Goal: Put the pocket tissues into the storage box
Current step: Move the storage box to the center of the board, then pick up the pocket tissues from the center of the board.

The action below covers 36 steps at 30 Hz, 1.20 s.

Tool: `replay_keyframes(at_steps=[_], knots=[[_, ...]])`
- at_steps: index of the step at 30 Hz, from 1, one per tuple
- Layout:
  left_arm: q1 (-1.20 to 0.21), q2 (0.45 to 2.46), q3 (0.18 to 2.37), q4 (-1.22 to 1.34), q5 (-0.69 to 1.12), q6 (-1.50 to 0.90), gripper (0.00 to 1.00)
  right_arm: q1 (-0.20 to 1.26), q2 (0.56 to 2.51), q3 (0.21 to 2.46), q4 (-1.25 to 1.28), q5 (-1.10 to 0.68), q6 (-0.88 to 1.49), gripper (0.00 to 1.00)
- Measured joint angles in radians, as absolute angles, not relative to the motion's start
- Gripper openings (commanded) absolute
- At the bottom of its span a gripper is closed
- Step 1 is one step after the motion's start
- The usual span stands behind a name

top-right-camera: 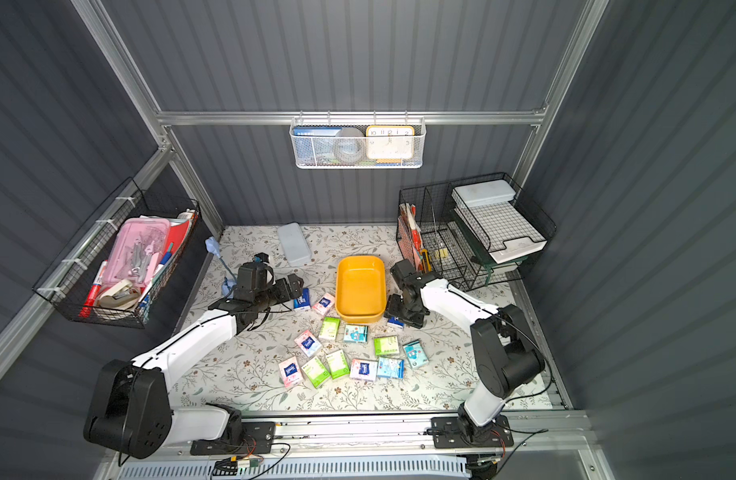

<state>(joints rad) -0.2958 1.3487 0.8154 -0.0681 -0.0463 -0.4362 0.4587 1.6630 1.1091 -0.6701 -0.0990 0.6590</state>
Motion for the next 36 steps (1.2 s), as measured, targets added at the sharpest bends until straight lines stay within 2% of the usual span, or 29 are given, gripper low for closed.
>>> replay_keyframes(at_steps=[12,21,27,36], knots=[[-0.296,1.345,0.815,-0.088,-0.051,-0.436,0.99,0.461,1.811,1.216,-0.663,-0.018,0.611,0.71],[-0.296,1.341,0.815,-0.093,-0.053,-0.436,0.99,0.461,1.889,1.259,-0.683,0.03,0.599,0.63],[-0.296,1.341,0.815,-0.095,-0.054,-0.436,0.99,0.462,1.894,1.259,-0.696,0.043,0.588,0.47],[-0.296,1.342,0.815,-0.099,-0.06,-0.436,0.99,0.462,1.812,1.265,-0.763,0.073,0.568,0.47]])
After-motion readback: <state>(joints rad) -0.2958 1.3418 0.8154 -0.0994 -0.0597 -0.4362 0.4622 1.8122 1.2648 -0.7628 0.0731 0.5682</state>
